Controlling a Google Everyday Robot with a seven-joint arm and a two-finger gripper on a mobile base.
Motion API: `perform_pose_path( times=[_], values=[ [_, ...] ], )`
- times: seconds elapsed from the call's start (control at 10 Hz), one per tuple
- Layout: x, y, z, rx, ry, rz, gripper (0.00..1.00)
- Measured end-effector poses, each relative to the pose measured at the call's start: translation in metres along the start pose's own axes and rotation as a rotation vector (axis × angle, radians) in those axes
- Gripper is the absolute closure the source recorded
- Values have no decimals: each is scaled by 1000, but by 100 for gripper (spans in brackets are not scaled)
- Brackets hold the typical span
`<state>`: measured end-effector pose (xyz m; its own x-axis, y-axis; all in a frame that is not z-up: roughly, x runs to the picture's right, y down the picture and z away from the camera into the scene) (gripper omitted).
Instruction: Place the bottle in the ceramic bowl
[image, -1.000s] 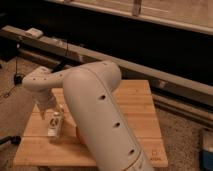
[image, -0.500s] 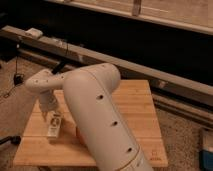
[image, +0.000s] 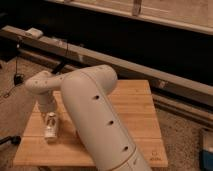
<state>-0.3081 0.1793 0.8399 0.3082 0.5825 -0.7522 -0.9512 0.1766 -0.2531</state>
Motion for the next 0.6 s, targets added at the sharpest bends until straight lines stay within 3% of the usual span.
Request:
perform_pose_path(
  times=[0.2, 0.4, 0.6],
  values=[
    [1, 0, 6, 5, 7, -4, 39],
    [3, -3, 9, -1, 2, -6, 57],
    [8, -8, -1, -17, -18, -3, 77]
  ],
)
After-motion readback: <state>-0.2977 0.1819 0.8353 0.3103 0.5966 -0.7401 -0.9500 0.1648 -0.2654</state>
